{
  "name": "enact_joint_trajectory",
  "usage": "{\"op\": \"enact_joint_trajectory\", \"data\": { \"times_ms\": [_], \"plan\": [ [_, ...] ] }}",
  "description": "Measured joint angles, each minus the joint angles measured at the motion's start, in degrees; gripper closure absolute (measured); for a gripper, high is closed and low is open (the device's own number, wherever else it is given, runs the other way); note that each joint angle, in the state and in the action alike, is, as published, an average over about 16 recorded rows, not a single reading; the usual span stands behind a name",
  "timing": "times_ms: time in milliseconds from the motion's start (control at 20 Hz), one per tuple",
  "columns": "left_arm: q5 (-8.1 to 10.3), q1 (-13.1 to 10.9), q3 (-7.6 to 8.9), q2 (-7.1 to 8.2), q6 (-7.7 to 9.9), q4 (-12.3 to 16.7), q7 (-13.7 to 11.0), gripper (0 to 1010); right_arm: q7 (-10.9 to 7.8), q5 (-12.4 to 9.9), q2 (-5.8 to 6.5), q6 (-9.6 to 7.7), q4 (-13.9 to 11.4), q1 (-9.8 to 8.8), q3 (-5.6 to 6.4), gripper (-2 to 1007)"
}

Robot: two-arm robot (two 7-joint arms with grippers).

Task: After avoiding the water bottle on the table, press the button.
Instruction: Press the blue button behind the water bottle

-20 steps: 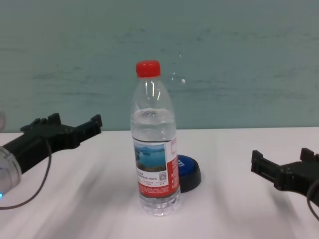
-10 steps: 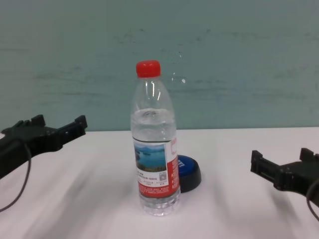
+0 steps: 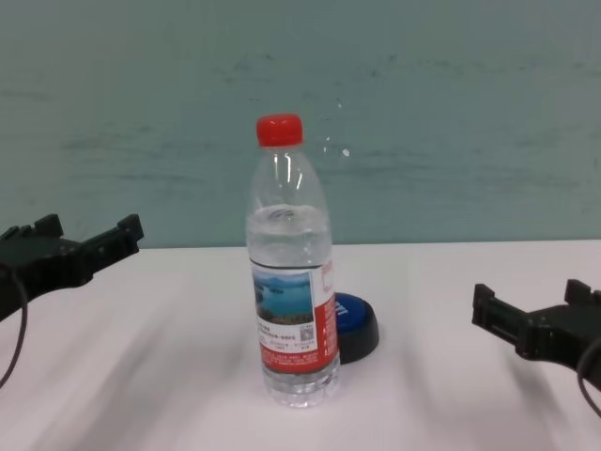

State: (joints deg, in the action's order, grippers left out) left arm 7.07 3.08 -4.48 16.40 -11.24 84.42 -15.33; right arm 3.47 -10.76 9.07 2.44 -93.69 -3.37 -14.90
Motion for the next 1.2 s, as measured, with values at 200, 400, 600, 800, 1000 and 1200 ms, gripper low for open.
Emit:
{"op": "enact_joint_trajectory", "data": {
  "times_ms": [200, 400, 600, 800, 1000, 1200],
  "plan": [
    [1.1, -1.8, 0.66, 0.59, 0.24, 1.9, -0.5, 0, 0.0, 0.0, 0.0, 0.0, 0.0, 0.0, 0.0, 1],
    [2.29, -4.0, 1.23, 1.28, 0.52, 4.1, -1.1, 0, 0.0, 0.0, 0.0, 0.0, 0.0, 0.0, 0.0, 1],
    [3.46, -6.4, 1.64, 1.95, 0.81, 6.5, -1.6, 0, 0.0, 0.0, 0.0, 0.0, 0.0, 0.0, 0.0, 1],
    [4.48, -8.7, 1.86, 2.56, 1.0, 8.7, -2.2, 0, 0.0, 0.0, 0.0, 0.0, 0.0, 0.0, 0.0, 1],
    [5.21, -10.5, 1.86, 3.07, 1.05, 10.4, -2.5, 0, 0.0, 0.0, 0.0, 0.0, 0.0, 0.0, 0.0, 1],
    [5.53, -11.8, 1.64, 3.38, 1.04, 11.4, -2.7, 0, 0.0, 0.0, 0.0, 0.0, 0.0, 0.0, 0.0, 1]
  ]
}}
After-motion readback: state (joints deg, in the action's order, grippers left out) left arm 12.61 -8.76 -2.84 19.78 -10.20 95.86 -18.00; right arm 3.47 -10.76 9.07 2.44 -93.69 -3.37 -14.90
